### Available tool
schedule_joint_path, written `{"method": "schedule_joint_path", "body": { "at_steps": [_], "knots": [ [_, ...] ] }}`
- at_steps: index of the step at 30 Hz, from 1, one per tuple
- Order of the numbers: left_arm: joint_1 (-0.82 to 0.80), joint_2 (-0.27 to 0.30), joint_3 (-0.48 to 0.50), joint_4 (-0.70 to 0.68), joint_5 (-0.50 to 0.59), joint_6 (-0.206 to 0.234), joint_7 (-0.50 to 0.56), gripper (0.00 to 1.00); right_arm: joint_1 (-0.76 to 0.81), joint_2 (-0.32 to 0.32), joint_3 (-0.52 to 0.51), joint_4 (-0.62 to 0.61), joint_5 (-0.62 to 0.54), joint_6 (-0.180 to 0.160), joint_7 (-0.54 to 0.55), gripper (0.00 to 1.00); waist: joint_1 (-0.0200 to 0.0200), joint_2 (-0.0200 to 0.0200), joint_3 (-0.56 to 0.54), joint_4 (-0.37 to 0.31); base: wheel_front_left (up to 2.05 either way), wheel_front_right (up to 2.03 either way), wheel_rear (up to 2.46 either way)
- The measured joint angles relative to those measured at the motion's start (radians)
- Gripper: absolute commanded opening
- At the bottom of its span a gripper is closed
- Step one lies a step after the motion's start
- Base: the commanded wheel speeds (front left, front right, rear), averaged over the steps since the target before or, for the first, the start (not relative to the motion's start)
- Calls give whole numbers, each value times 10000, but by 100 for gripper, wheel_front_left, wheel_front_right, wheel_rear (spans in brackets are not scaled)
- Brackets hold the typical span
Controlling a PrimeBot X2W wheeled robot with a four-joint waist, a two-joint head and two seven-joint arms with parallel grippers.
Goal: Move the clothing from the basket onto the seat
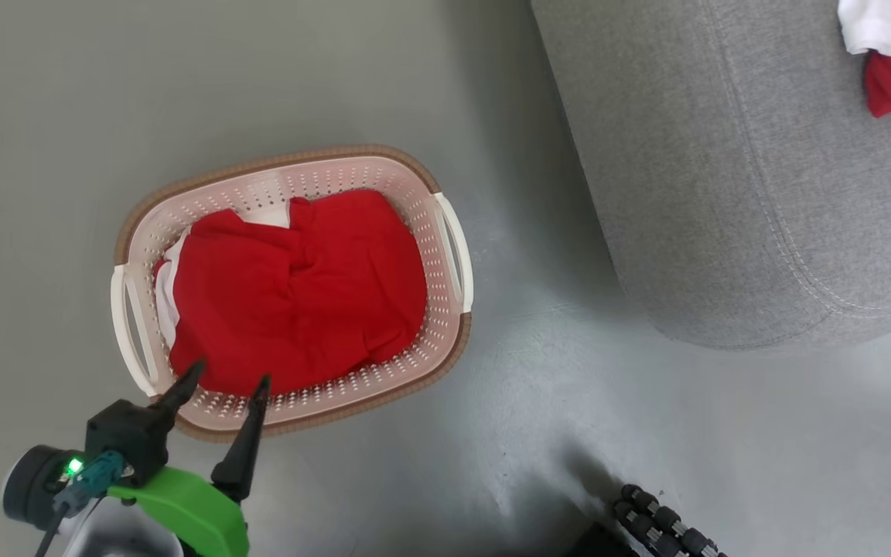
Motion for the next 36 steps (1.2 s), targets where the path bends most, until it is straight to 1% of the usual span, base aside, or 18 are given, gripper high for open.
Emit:
{"method": "schedule_joint_path", "body": {
  "at_steps": [2, 5, 6, 10, 14, 17, 21, 23, 26, 28, 33, 36],
  "knots": [
    [-135, -148, -104, 13, 0, 2, 0, 100, -63, 8, 178, -6, -119, 148, -81, 100, 0, 0, -115, -36, 0, 0, 0],
    [-372, -360, -228, 109, -4, 0, -35, 100, -181, 6, 284, -130, -328, 174, -316, 100, 0, 0, -348, -53, 0, 0, 0],
    [-439, -468, -244, 159, -8, 2, -104, 100, -243, 2, 284, -217, -349, 188, -374, 100, 0, 0, -436, -55, 0, 0, 0],
    [-744, -947, -295, 378, -105, 0, -385, 100, -366, -29, 401, -721, -566, 476, -485, 100, 0, 0, -846, -42, 0, 0, 0],
    [-1142, -1469, -150, 577, -211, 2, -830, 100, -273, 33, 654, -1275, -656, 625, -527, 100, -1, 0, -1281, 29, 0, 0, 0],
    [-1468, -1762, -59, 825, -217, 2, -1152, 100, 159, 119, 800, -1689, -706, 704, -539, 100, -1, 0, -1590, 137, 0, 0, 0],
    [-1819, -2019, 35, 1085, -244, 2, -1519, 100, 1142, 192, 890, -2245, -719, 786, -541, 100, -1, 0, -1906, 421, 0, 0, 0],
    [-1976, -2119, 222, 1106, -244, 2, -1753, 100, 1570, 288, 943, -2778, -713, 788, -539, 100, -1, 0, -2001, 622, 0, 0, 0],
    [-2333, -2157, 483, 1170, -209, 2, -2080, 100, 2028, 502, 961, -3542, -713, 788, -539, 100, -1, 0, -2064, 945, 0, 0, 0],
    [-2530, -2295, 529, 1402, -198, 2, -2299, 100, 2498, 744, 970, -3885, -761, 788, -541, 100, -1, 0, -2074, 1158, 0, 0, 0],
    [-2589, -2397, 577, 2372, -182, 2, -2813, 100, 3847, 1779, 1336, -4368, -934, 788, -539, 100, -1, 0, -2181, 1621, 0, 0, 0],
    [-2558, -2433, 606, 2876, -180, 2, -3127, 100, 4578, 2071, 1455, -4683, -1174, 788, -539, 100, -1, 0, -2420, 1773, 0, 0, 0]
  ]
}}
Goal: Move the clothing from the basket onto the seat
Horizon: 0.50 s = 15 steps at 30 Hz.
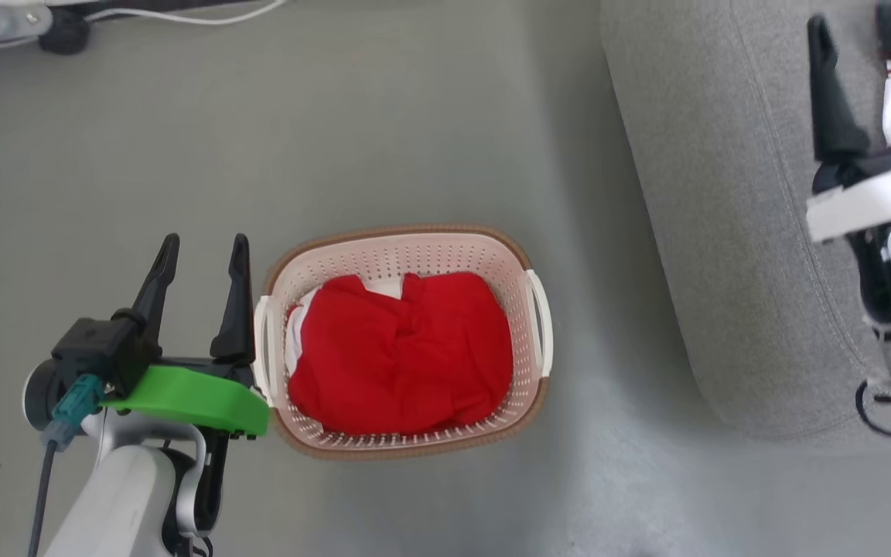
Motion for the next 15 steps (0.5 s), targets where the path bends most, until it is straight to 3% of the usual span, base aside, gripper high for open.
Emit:
{"method": "schedule_joint_path", "body": {
  "at_steps": [8, 15],
  "knots": [
    [576, -270, 31, 1012, -38, -2, -280, 100, 1850, 430, 205, -359, -336, -29, 0, 100, 0, 0, -919, 345, 0, 0, 0],
    [1088, -324, 59, 1515, -291, -27, -376, 100, 3272, 777, 430, -491, -663, -299, 0, 100, 0, 0, -1847, 672, 0, 0, 0]
  ]
}}
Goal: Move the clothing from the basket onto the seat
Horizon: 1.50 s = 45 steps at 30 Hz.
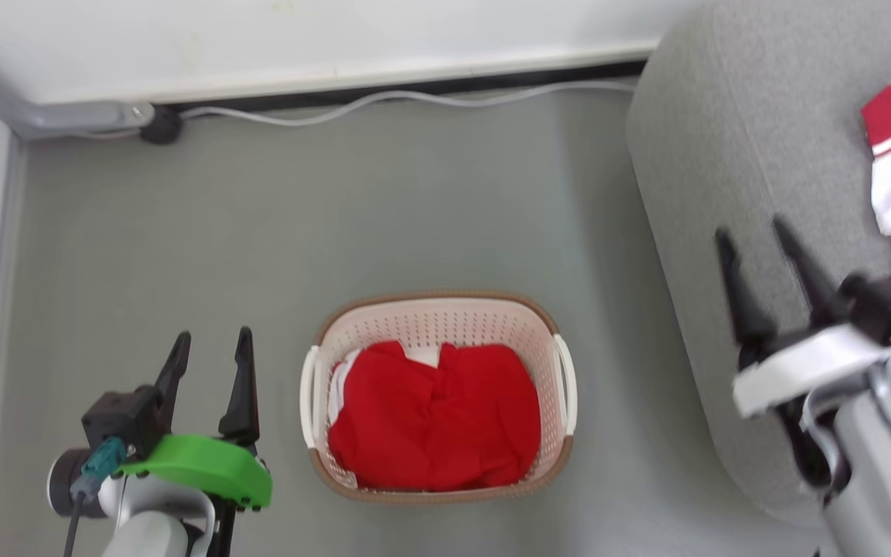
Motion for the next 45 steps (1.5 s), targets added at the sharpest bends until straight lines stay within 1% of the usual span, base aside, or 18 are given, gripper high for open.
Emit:
{"method": "schedule_joint_path", "body": {
  "at_steps": [4, 8, 11, 17, 22, 24, 26, 27, 31, 35, 37, 45],
  "knots": [
    [340, 10, 132, 50, -19, 0, -6, 100, 837, 224, 345, 4, -173, -90, 0, 100, 0, 0, -504, 178, 0, 0, 0],
    [643, 125, 297, 48, -19, 0, -88, 100, 1213, 550, 522, -79, -198, -245, 2, 100, 0, 0, -918, 276, 0, 0, 0],
    [718, 138, 380, -17, -21, 0, -90, 100, 1445, 616, 533, -234, -226, -259, 2, 100, 0, 0, -1115, 269, 0, 0, 0],
    [721, 165, 472, -157, -19, 0, -96, 100, 1638, 686, 493, -525, -336, -353, 2, 100, 0, 0, -1126, 51, 0, 0, 0],
    [721, 176, 472, -228, -13, -71, -121, 100, 1758, 662, 276, -782, -437, -523, 2, 100, -1, 0, -1045, -87, 0, 0, 0],
    [721, 176, 477, -268, -12, -71, -121, 100, 1778, 642, 244, -840, -445, -525, 2, 100, 0, 0, -1023, -101, 0, 0, 0],
    [720, 184, 489, -384, -2, -71, -123, 100, 1821, 631, 199, -1022, -445, -533, 2, 100, 0, 0, -941, -123, 0, 0, 0],
    [710, 184, 476, -445, 17, -73, -125, 100, 1832, 629, 134, -1174, -447, -594, 2, 100, 0, 0, -819, -144, 0, 0, 0],
    [632, 184, 385, -545, 65, -73, -125, 100, 1802, 629, -61, -1582, -477, -598, 0, 100, 0, 0, -502, -181, 0, 0, 0],
    [209, 198, 159, -571, 215, -81, -58, 100, 1422, 642, -213, -2017, -539, -598, 2, 100, 0, 0, -95, -234, 0, 0, 0],
    [-31, 207, 2, -487, 470, -100, 92, 100, 1156, 640, -328, -2222, -550, -600, 0, 100, 0, 0, 138, -266, 0, 0, 0],
    [-1050, 201, -765, 268, 805, -263, 1024, 100, -86, 853, -485, -2984, -662, -594, 0, 100, -1, 0, 1164, -459, 0, 0, 0]
  ]
}}
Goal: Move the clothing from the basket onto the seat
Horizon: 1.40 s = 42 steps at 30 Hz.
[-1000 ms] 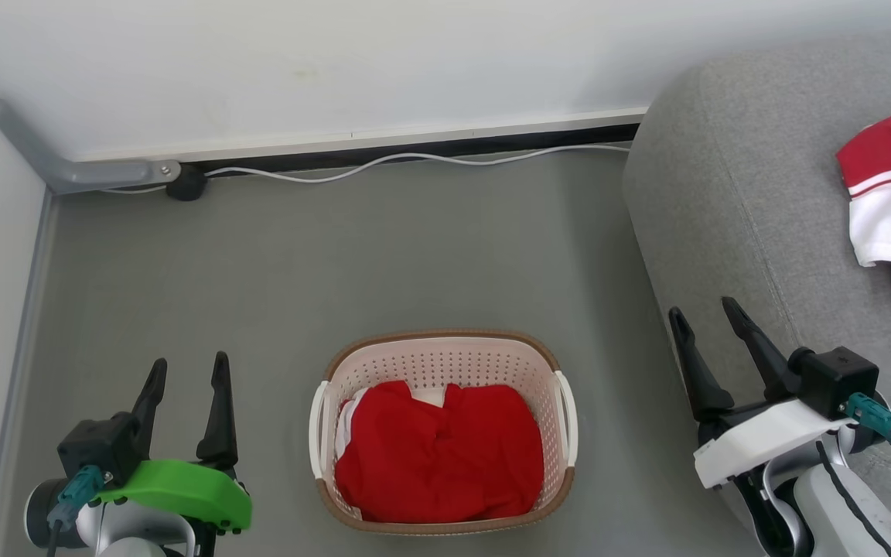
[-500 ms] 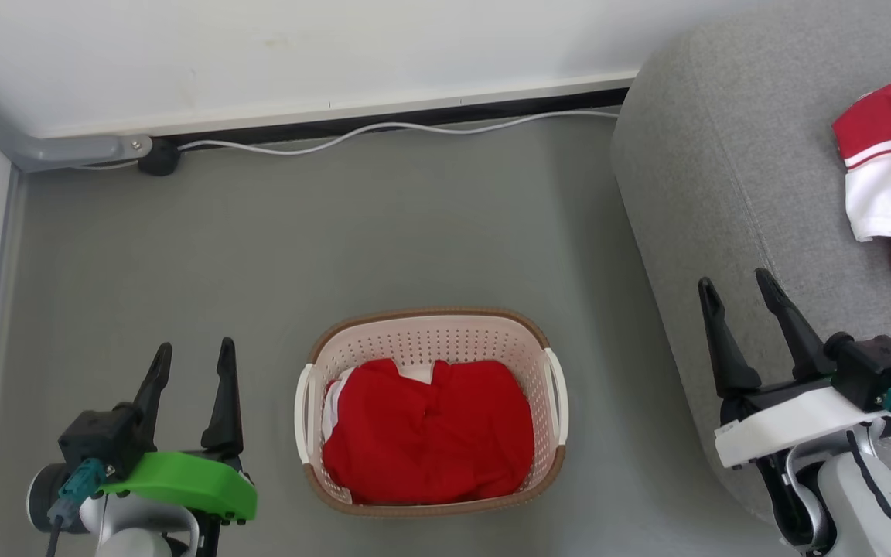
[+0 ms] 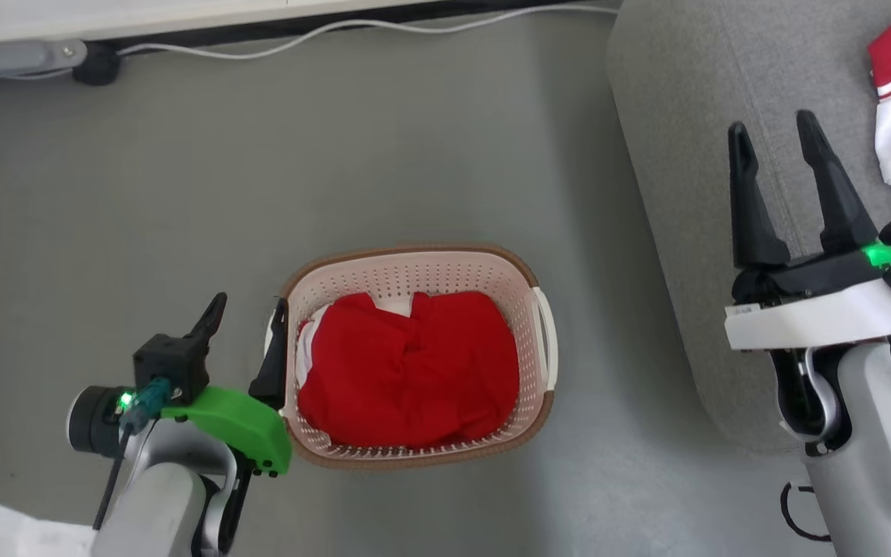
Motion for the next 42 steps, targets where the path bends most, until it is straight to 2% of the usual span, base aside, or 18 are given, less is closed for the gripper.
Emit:
{"method": "schedule_joint_path", "body": {
  "at_steps": [6, 13, 27, 32, 40, 42],
  "knots": [
    [-868, 33, -502, 596, 527, -128, 832, 100, -622, 236, 140, -234, -140, 107, 0, 100, 0, 0, 802, -266, 0, 0, 0],
    [-1771, 253, -608, 965, 915, -167, 1636, 100, -1228, 564, 293, -512, -247, 276, 0, 100, 0, 0, 1738, -717, 0, 0, 0],
    [-3278, 1139, -807, 1712, 1751, -203, 3544, 100, -2534, 1145, 539, -1206, -213, 558, -2, 100, 1, 0, 3635, -1848, 0, 0, 0],
    [-3395, 1488, -1103, 2113, 2320, -203, 4034, 100, -2773, 1208, 709, -1152, -19, 623, -2, 100, 1, 0, 4113, -2385, 0, 0, 0],
    [-3391, 1891, -1118, 2510, 2439, -115, 4863, 100, -2774, 1246, 1005, -1028, 297, 631, -2, 100, 1, 0, 4549, -3219, 0, 0, 0],
    [-3391, 2061, -1091, 2531, 2516, -115, 5020, 100, -2776, 1248, 1127, -1101, 694, 627, -2, 100, 1, 0, 4640, -3399, 0, 0, 0]
  ]
}}
